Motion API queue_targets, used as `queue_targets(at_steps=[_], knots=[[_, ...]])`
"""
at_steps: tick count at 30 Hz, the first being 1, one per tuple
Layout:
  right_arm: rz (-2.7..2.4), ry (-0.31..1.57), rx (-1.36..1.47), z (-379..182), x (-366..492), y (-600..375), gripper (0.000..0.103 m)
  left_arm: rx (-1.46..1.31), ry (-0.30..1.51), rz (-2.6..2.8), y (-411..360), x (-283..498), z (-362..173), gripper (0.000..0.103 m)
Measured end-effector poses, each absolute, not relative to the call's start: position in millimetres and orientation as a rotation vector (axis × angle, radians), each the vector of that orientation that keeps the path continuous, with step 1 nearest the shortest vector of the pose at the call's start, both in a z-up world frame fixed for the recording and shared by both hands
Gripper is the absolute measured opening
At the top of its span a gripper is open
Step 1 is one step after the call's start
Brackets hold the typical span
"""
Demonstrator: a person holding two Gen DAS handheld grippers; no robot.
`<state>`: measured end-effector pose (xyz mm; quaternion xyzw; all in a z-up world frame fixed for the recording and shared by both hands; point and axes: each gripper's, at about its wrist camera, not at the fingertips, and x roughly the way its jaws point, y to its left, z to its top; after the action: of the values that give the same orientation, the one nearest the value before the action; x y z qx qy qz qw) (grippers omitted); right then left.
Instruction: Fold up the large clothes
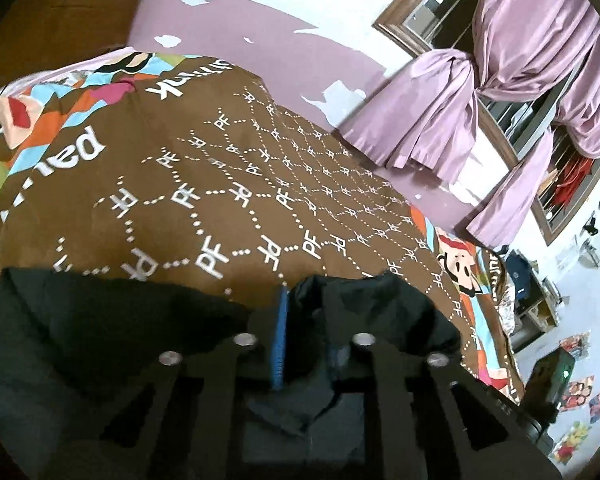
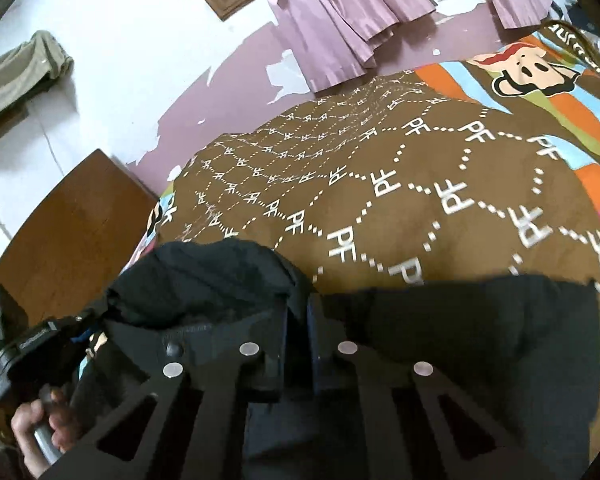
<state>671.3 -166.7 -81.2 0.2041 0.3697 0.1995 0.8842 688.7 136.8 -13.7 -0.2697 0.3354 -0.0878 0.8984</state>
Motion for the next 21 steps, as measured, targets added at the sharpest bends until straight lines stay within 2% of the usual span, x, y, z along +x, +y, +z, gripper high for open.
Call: queue_targets(at_steps=[8,15,21], knots=[[0.494,0.744,0.224,-71.5,602.2,-174.2,0.006,-0.445,0.713,-0.253,158.8,623.0,-12.3,0.002],[0.437,0.916,0.168,-124.4,630.7,-160.6,0.006,-0.185,0.904,-0.2,107.0,623.7,-48.5,0.001],[0.45,0.855,0.225,-121.3,622.5,-167.7,0.007,-0.109,0.894,-0.191,92.9,618.6,-70.3,0.001]])
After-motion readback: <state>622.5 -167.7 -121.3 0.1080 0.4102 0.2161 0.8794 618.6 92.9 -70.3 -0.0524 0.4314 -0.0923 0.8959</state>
